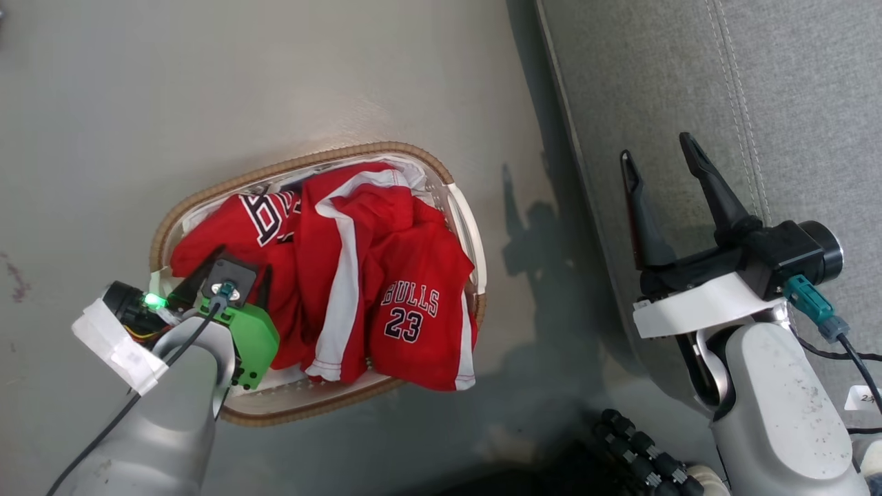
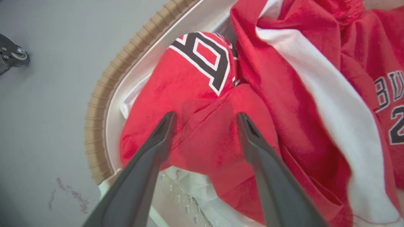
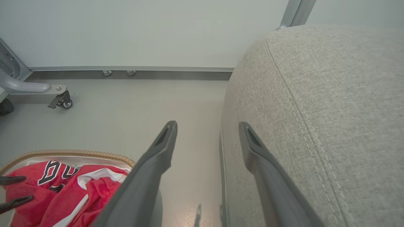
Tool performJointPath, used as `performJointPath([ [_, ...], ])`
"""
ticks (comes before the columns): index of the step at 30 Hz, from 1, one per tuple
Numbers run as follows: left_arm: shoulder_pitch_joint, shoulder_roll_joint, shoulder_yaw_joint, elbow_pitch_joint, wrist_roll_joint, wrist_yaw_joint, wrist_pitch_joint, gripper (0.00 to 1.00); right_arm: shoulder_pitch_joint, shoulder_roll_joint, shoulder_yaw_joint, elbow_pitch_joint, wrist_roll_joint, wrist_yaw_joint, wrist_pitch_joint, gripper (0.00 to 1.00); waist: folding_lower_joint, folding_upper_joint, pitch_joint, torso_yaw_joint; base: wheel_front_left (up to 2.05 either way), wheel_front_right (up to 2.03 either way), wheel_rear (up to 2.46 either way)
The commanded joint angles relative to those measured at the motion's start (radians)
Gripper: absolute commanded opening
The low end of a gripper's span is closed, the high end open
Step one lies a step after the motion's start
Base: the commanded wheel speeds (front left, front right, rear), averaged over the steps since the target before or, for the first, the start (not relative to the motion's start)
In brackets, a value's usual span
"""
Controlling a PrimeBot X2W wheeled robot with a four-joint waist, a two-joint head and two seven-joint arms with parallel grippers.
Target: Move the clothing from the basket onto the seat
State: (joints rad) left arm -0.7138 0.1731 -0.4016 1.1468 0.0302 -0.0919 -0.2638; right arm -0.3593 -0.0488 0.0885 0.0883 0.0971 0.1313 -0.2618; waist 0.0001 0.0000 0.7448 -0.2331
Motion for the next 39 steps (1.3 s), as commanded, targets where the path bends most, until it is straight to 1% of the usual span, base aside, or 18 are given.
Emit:
performJointPath([
  [1, -0.028, 0.008, -0.004, 0.019, 0.014, 0.009, 0.006, 1.0, -0.006, -0.003, 0.004, 0.0, 0.008, -0.001, -0.005, 1.0, -0.0001, 0.0, 0.017, -0.016, 0.0, 0.0, 0.0],
  [5, -0.058, 0.005, -0.011, 0.077, 0.011, 0.012, 0.044, 1.0, -0.006, -0.003, 0.015, -0.002, 0.017, -0.001, -0.005, 1.0, -0.0001, 0.0, 0.022, -0.024, 0.0, 0.0, 0.0],
  [8, -0.073, 0.003, -0.023, 0.101, 0.018, 0.026, 0.08, 1.0, -0.007, -0.003, 0.024, -0.001, 0.023, -0.001, -0.005, 1.0, -0.0001, 0.0, 0.024, -0.031, 0.0, 0.0, 0.0],
  [15, -0.09, 0.002, -0.051, 0.125, 0.026, 0.043, 0.143, 1.0, -0.002, -0.003, 0.038, -0.004, 0.038, -0.001, -0.005, 1.0, -0.0001, 0.0, 0.025, -0.049, 0.0, 0.0, 0.0],
  [16, -0.092, 0.002, -0.053, 0.127, 0.026, 0.045, 0.15, 0.94, -0.002, -0.003, 0.041, -0.004, 0.041, -0.001, -0.005, 1.0, -0.0001, 0.0, 0.026, -0.053, 0.0, 0.0, 0.0],
  [18, -0.099, 0.003, -0.06, 0.13, 0.027, 0.05, 0.16, 0.84, -0.003, -0.003, 0.043, -0.006, 0.046, -0.001, -0.005, 1.0, -0.0001, 0.0, 0.03, -0.06, 0.0, 0.0, 0.0],
  [19, -0.102, 0.003, -0.063, 0.131, 0.029, 0.051, 0.165, 0.76, -0.004, -0.003, 0.044, -0.007, 0.048, -0.001, -0.005, 1.0, -0.0001, 0.0, 0.032, -0.064, 0.0, 0.0, 0.0],
  [20, -0.104, 0.002, -0.066, 0.132, 0.029, 0.049, 0.169, 0.64, -0.003, -0.003, 0.044, -0.008, 0.05, -0.001, -0.005, 1.0, -0.0001, 0.0, 0.034, -0.067, 0.0, 0.0, 0.0],
  [21, -0.106, 0.001, -0.068, 0.133, 0.028, 0.049, 0.173, 0.48, -0.003, -0.003, 0.043, -0.008, 0.053, -0.001, -0.005, 1.0, -0.0001, 0.0, 0.036, -0.07, 0.0, 0.0, 0.0],
  [22, -0.107, 0.002, -0.07, 0.134, 0.026, 0.047, 0.177, 0.43, -0.003, -0.003, 0.043, -0.007, 0.054, -0.001, -0.005, 1.0, -0.0001, 0.0, 0.037, -0.072, 0.0, 0.0, 0.0],
  [23, -0.109, 0.004, -0.071, 0.134, 0.024, 0.045, 0.18, 0.31, -0.003, -0.003, 0.043, -0.006, 0.054, -0.001, -0.005, 1.0, -0.0001, 0.0, 0.038, -0.074, 0.0, 0.0, 0.0],
  [25, -0.109, 0.006, -0.073, 0.135, 0.018, 0.042, 0.182, 0.02, -0.003, -0.003, 0.04, -0.002, 0.056, -0.001, -0.005, 1.0, -0.0001, 0.0, 0.038, -0.076, 0.0, 0.0, 0.0],
  [26, -0.109, 0.006, -0.074, 0.136, 0.016, 0.04, 0.181, 0.0, -0.002, -0.003, 0.039, -0.001, 0.057, -0.001, -0.005, 1.0, -0.0001, 0.0, 0.037, -0.076, 0.0, 0.0, 0.0],
  [32, -0.076, -0.01, -0.077, 0.137, -0.002, 0.041, 0.159, 0.0, 0.007, -0.003, 0.029, 0.014, 0.052, -0.001, -0.005, 1.0, -0.0001, 0.0, 0.011, -0.062, 0.0, 0.0, 0.0],
  [39, -0.037, -0.046, -0.068, 0.132, -0.04, 0.021, 0.068, 0.0, 0.021, -0.003, 0.011, 0.034, 0.023, -0.001, -0.005, 1.0, -0.0001, 0.0, -0.06, -0.019, 0.0, 0.0, 0.0],
])
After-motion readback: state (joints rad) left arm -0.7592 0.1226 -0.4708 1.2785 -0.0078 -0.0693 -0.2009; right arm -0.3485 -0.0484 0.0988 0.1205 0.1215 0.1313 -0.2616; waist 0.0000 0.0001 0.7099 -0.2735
